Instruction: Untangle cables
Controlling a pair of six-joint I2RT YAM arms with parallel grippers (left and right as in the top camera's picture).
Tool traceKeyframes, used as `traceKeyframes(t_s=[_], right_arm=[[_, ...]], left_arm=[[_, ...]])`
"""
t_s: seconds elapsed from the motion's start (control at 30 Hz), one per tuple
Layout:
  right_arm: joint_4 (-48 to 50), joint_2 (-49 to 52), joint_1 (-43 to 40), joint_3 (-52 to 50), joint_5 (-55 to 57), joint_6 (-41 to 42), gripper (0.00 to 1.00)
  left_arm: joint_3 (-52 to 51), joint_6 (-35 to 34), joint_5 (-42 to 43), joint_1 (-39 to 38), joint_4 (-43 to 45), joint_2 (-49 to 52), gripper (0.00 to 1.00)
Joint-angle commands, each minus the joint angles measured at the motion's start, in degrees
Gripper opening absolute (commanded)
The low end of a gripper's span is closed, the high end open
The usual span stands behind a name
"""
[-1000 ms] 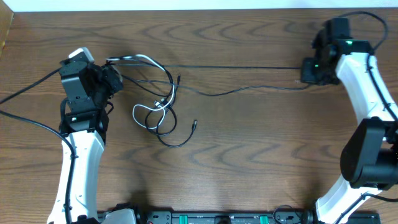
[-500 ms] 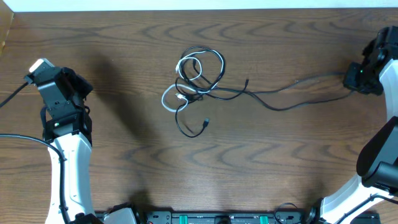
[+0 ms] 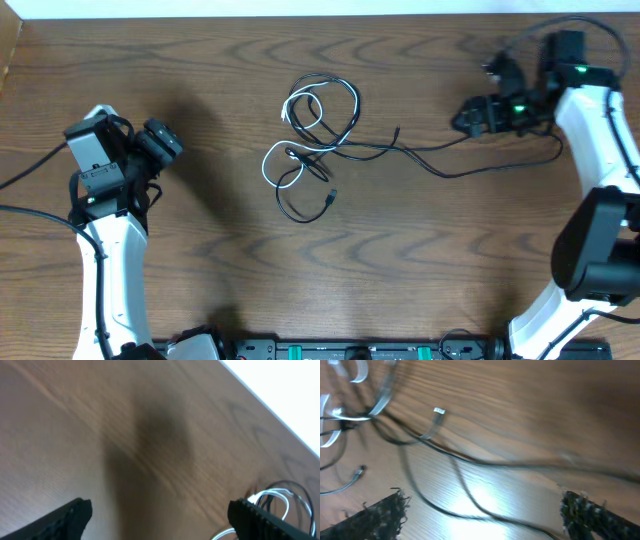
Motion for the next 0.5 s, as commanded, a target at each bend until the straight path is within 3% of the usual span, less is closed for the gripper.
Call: traceKeyframes(t_s=[0.0,0.23,0.47], right_arm=[[1.3,0.2,6.9,-0.1,-5.5,-3.0,0.99],[5.7,0.2,18.7,-0.1,-6.3,-1.7,0.99],[16.5,0.7,28.4,-0.1,-2.6,6.8,0.99]], left_arm=[[0.7,0.0,1.6,0.1,-2.0,-0.5,0.92],[0.7,0.0,1.6,0.1,-2.6,-0.5,0.94],[0.7,0.0,1.6,0.1,-2.6,-0.5,0.95]])
